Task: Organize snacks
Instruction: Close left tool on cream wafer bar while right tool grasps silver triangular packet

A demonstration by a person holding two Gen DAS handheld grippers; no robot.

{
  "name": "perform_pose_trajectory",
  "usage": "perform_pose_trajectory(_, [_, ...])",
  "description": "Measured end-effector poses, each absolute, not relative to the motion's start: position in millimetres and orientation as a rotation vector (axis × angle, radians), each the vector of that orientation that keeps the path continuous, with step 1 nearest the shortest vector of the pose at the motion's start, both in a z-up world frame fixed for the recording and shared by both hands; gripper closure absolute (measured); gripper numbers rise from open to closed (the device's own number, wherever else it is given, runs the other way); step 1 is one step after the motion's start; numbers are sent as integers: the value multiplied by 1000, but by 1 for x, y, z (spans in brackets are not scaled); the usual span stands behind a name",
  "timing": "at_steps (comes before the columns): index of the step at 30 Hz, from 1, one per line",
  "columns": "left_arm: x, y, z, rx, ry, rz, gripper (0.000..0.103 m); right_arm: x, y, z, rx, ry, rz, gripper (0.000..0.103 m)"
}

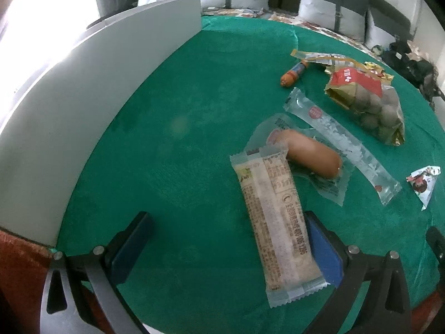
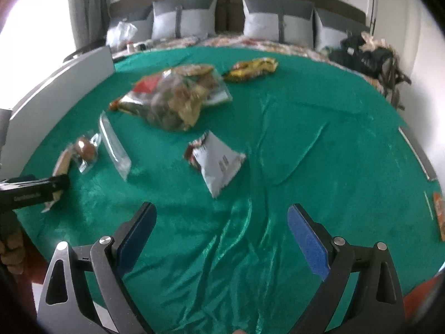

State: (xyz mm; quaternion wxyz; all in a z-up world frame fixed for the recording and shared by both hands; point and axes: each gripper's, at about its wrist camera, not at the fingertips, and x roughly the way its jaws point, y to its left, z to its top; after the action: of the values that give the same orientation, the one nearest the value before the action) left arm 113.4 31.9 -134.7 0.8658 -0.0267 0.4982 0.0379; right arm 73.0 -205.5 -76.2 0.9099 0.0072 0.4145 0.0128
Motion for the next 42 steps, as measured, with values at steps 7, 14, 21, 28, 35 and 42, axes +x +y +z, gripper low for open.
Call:
perform_pose_trajectory(7, [117, 38, -131, -17, 1062, 1, 0, 81, -218, -89, 78, 930, 39, 6])
perform_pose_trajectory(14, [117, 37, -127, 16, 1103, -60, 5, 88, -226, -90, 105, 983, 9, 6])
perform_pose_trajectory(21, [116, 28, -116, 60, 1026, -112, 66, 119, -204, -91, -43, 972, 92, 8])
perform_pose_trajectory(28, [126, 41, -115, -9, 987, -62, 78, 127, -213, -92, -32, 933, 76, 9])
perform_pose_trajectory(35, [133, 48, -112, -76, 1020, -74, 82, 125, -218, -90, -44, 924, 138, 10])
perform_pose_trajectory(42, [134, 66, -111, -207, 1040, -144, 85, 136, -201, -82, -127, 932, 193, 48])
